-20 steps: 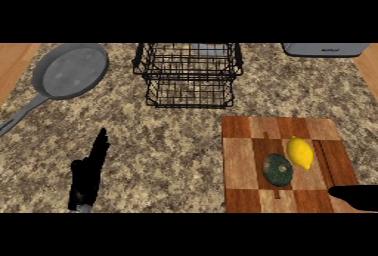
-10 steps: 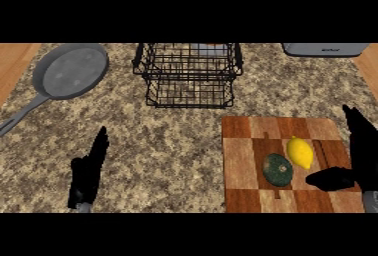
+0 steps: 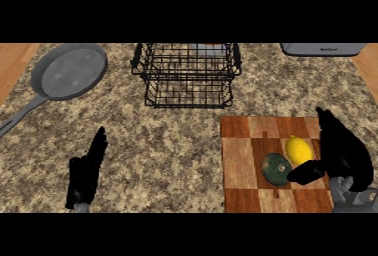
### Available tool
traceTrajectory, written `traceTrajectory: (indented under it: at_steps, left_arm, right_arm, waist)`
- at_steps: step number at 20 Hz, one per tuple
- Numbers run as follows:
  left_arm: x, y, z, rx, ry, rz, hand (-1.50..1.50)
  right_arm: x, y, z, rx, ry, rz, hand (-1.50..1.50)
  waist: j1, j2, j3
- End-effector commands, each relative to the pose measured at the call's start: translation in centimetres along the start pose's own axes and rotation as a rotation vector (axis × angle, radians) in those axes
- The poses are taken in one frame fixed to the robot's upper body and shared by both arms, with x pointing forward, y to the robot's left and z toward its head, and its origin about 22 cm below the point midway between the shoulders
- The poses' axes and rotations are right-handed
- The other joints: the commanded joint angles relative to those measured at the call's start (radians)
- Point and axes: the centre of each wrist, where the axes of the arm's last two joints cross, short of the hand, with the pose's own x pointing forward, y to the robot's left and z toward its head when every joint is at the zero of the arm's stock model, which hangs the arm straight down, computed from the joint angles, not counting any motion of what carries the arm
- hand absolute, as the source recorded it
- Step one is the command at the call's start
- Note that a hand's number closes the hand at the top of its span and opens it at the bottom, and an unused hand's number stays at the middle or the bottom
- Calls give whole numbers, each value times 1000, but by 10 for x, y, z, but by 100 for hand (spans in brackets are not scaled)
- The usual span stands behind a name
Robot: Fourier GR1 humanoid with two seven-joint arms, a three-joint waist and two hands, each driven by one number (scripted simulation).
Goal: Pick the lemon from the cutting board and place it in the tiered basket
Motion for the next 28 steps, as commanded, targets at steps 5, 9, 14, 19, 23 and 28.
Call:
traceTrajectory:
  at_steps: [5,9,14,19,23,28]
  left_arm:
    - [-13,13,6,9,13,5,0]
    - [-1,-7,0,-1,0,14,0]
    - [-9,4,6,-11,13,3,0]
    - [-13,10,5,-5,-10,-8,0]
    - [-14,-5,-5,5,7,6,0]
    - [-9,-8,11,2,-2,-17,0]
  right_arm:
    - [15,13,-13,94,149,114,-150]
    - [28,25,-15,131,191,148,-150]
    - [30,12,-24,172,196,154,-150]
    - [22,22,-26,189,216,151,-150]
    - [13,19,-42,223,230,160,-150]
    - [5,37,-60,256,273,143,-150]
  waist:
    - [1,0,0]
    - [-1,0,0]
    - [-1,-1,0]
    - [-4,-1,0]
    - [-9,0,0]
    - [0,0,1]
